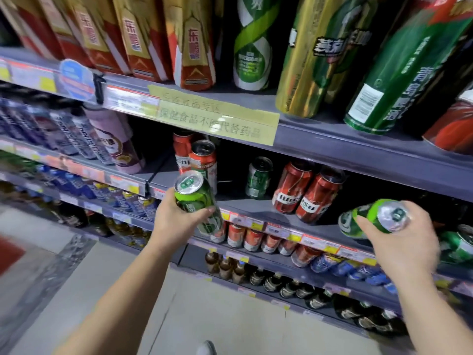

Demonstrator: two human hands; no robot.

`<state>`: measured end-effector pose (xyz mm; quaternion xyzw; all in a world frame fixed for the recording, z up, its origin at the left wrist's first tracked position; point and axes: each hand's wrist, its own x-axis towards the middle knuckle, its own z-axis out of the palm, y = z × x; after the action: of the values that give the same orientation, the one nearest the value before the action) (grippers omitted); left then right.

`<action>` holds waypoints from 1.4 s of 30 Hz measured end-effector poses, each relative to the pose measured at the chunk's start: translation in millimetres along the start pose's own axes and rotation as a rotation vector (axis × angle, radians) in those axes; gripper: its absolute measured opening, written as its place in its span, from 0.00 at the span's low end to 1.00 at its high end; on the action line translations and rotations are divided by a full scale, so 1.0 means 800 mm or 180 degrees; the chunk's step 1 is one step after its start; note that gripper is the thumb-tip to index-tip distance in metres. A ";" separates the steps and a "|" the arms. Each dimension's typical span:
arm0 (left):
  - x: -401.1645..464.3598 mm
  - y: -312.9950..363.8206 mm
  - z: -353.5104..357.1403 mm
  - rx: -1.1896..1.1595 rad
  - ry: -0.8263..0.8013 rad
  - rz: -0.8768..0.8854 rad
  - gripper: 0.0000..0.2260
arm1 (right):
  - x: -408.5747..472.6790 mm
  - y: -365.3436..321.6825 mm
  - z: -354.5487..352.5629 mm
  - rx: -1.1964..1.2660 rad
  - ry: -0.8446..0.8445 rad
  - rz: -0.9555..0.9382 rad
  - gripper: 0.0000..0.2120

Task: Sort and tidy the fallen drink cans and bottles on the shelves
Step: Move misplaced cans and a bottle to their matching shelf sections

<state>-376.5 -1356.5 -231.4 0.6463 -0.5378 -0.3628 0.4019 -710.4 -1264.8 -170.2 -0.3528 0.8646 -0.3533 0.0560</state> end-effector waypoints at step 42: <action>0.080 -0.034 -0.097 -0.0109 -0.0030 0.0006 0.27 | -0.069 -0.294 0.193 -0.1422 -0.2587 -0.1806 0.24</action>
<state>-285.5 -1407.2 -226.5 0.6370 -0.5340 -0.3746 0.4107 -481.5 -1435.6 -140.4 -0.6838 0.6982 0.0027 0.2119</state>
